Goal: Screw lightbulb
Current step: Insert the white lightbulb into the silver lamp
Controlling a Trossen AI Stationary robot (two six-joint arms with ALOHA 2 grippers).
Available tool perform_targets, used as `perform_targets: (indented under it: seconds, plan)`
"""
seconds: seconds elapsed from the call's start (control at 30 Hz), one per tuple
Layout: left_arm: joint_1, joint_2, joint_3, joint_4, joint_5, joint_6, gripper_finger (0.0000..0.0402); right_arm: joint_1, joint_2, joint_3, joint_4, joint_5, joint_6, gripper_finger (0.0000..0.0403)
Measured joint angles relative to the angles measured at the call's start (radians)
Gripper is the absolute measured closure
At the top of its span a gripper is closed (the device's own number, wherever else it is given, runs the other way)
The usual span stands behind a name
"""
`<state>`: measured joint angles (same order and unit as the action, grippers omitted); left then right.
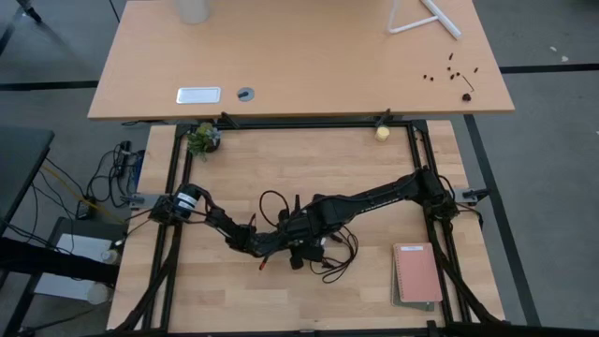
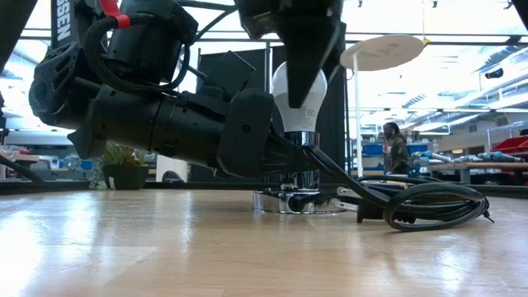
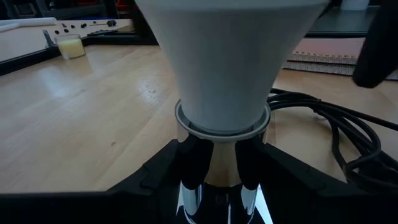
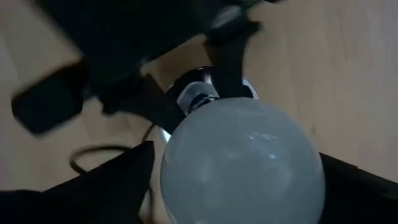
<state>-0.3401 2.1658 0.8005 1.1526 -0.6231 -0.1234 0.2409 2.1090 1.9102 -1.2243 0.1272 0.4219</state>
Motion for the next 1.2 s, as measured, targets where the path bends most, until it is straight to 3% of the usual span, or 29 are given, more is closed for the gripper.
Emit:
perform_targets:
  seconds: [0.13, 0.37, 0.6, 0.73, 0.97, 1.2]
  plan:
    - [0.0, 0.0, 0.0, 0.0, 0.001, 0.0, 0.0217, 0.0, 0.0, 0.0, 0.012, 0.004, -0.326, 0.0006]
    - [0.0, 0.0, 0.0, 0.0, 0.003, 0.0, 0.0217, -0.001, 0.0, 0.0, 0.011, 0.007, -0.916, 0.0025]
    - [0.0, 0.0, 0.0, -0.004, 0.004, 0.0, 0.0217, -0.001, 0.0, 0.0, 0.001, 0.009, -1.277, 0.0028]
    - [0.0, 0.0, 0.0, -0.004, 0.004, 0.0, 0.0217, -0.001, 0.0, 0.0, 0.008, 0.01, -1.383, 0.0029]
    - [0.0, 0.0, 0.0, -0.005, 0.004, 0.0, 0.0217, -0.001, 0.0, 0.0, 0.059, 0.009, -1.393, 0.0032]
    - [0.0, 0.0, 0.0, -0.006, 0.005, 0.0, 0.0217, 0.0, 0.0, -0.001, 0.06, -0.021, -1.36, 0.0083]
